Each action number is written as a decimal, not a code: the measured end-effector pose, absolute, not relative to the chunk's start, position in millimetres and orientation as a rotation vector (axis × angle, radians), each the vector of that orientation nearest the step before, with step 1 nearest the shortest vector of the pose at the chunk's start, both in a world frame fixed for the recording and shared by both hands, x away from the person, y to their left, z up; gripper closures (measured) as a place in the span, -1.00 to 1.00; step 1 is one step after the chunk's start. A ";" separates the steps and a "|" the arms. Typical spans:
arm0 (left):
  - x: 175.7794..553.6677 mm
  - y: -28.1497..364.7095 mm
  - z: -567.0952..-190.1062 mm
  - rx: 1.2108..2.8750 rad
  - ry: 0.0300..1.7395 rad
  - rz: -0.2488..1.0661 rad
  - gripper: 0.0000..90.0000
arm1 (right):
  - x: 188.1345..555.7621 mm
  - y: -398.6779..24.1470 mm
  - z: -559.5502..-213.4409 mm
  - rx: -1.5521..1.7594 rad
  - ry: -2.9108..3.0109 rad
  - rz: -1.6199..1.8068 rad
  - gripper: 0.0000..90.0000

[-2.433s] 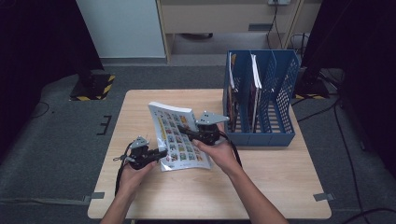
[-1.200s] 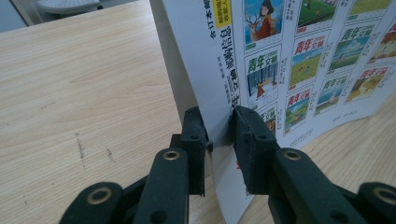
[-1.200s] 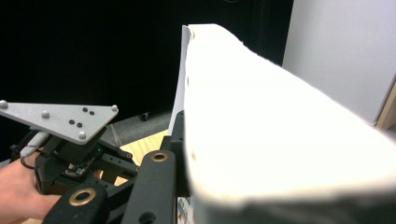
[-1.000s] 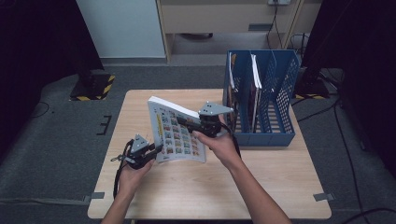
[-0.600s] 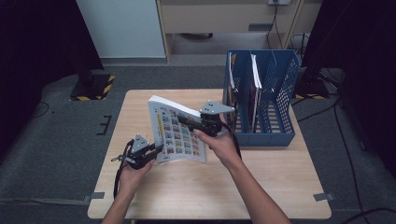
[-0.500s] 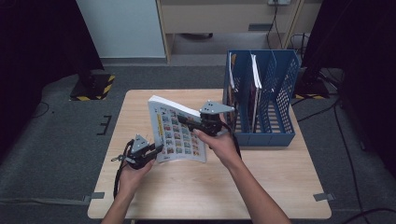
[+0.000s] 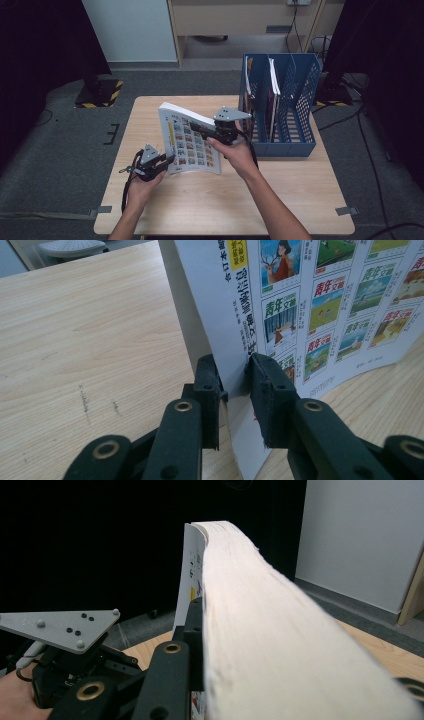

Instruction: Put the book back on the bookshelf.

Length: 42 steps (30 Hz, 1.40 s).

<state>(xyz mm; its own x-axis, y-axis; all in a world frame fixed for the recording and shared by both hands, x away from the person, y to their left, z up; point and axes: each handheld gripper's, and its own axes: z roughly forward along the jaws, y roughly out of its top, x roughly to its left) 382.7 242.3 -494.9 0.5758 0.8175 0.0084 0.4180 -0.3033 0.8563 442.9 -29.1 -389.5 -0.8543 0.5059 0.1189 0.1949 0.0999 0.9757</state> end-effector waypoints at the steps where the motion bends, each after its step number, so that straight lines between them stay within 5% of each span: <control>1: 382.7 242.3 -495.0 1.927 0.994 0.572 0.63 | 442.6 -29.0 -389.4 0.695 2.128 1.821 0.60; 16: 383.6 242.7 -496.5 1.910 0.997 0.564 0.57 | 439.2 -29.6 -389.3 0.703 2.092 1.806 0.63; 18: 385.4 244.8 -498.4 1.884 1.018 0.545 0.46 | 438.4 -29.4 -388.8 0.697 2.094 1.803 0.63; 20: 388.4 248.6 -501.3 1.868 1.054 0.493 0.02 | 436.2 -28.6 -387.0 0.686 2.098 1.807 0.64; 25: 391.3 261.0 -503.2 1.815 1.142 0.497 -0.30 | 434.4 -27.7 -384.0 0.674 2.091 1.793 0.64; 42: 396.8 270.3 -511.4 1.910 1.227 0.555 -0.60 | 438.4 -41.7 -376.6 0.709 2.049 1.765 0.64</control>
